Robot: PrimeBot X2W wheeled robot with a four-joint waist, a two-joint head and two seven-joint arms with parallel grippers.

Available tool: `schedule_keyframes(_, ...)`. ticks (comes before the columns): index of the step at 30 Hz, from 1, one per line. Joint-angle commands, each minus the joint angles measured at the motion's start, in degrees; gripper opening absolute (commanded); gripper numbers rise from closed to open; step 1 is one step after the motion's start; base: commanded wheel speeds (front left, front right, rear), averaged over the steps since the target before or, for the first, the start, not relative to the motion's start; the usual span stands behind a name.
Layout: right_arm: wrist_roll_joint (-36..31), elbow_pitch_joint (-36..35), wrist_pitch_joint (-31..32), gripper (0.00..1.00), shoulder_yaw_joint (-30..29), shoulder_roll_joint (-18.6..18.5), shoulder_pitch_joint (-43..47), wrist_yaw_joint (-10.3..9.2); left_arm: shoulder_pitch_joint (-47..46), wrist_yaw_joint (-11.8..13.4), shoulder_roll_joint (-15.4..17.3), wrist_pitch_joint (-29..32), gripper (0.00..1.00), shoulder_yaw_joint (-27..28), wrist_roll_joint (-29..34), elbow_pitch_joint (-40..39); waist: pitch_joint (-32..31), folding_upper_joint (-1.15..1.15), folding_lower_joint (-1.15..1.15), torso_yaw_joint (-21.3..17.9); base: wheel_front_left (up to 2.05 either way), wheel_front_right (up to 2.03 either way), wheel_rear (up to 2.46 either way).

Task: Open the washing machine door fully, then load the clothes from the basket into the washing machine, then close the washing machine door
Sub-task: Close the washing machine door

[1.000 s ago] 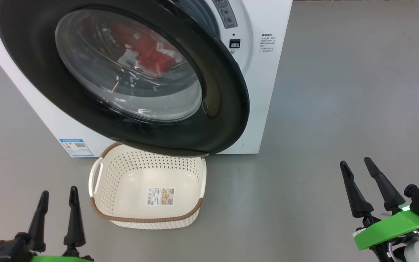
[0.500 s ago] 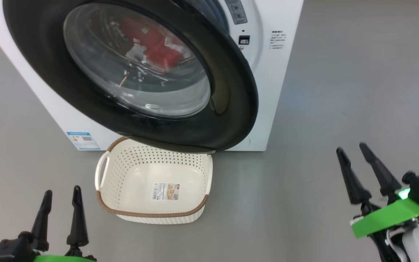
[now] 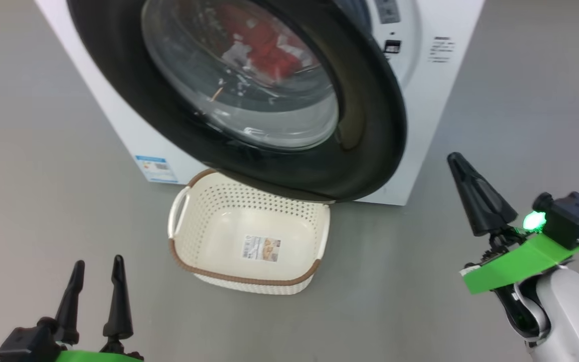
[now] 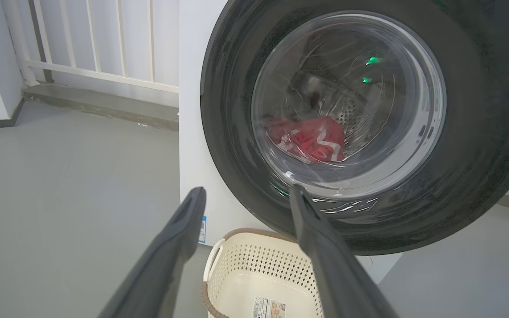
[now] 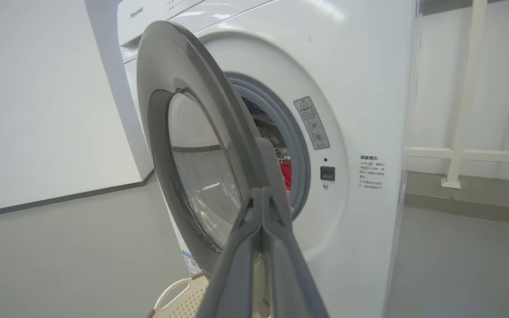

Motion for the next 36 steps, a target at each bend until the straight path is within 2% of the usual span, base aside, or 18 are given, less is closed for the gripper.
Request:
schedule_keyframes(1,-0.04,-0.87,-0.27,0.0,2.36,-1.15,-2.33,0.51,-2.12,-0.17,0.76,-0.53,1.0,1.17,-0.61,-1.39,1.26,0.0,0.0,2.78,0.0,0.0,0.0)
schedule_keyframes(8,-0.08,2.85,-0.27,0.0,9.99,-5.09,-7.78,0.51,-2.99,-0.17,0.7,-0.53,1.0,-0.03,-1.35,-1.86,3.65,0.0,0.0,6.71,0.0,0.0,0.0)
schedule_keyframes(13,0.23,5.67,-0.27,0.0,12.93,-7.26,-11.02,0.51,-3.53,-0.17,0.69,-0.53,1.0,-0.17,-2.54,-2.15,5.16,0.0,0.0,8.43,0.0,0.0,0.0)
schedule_keyframes(29,1.75,9.19,-0.27,0.0,14.28,-10.17,-16.84,0.51,-5.2,-0.17,0.68,-0.53,1.0,-0.15,-3.65,-2.82,8.9,0.0,0.0,9.27,0.0,0.0,0.0)
schedule_keyframes(36,1.74,9.63,-0.27,0.0,12.09,-11.48,-19.32,0.51,-6.16,-0.17,0.68,-0.53,1.0,-0.54,-3.78,-3.34,11.12,0.0,0.0,9.62,0.0,0.0,0.0)
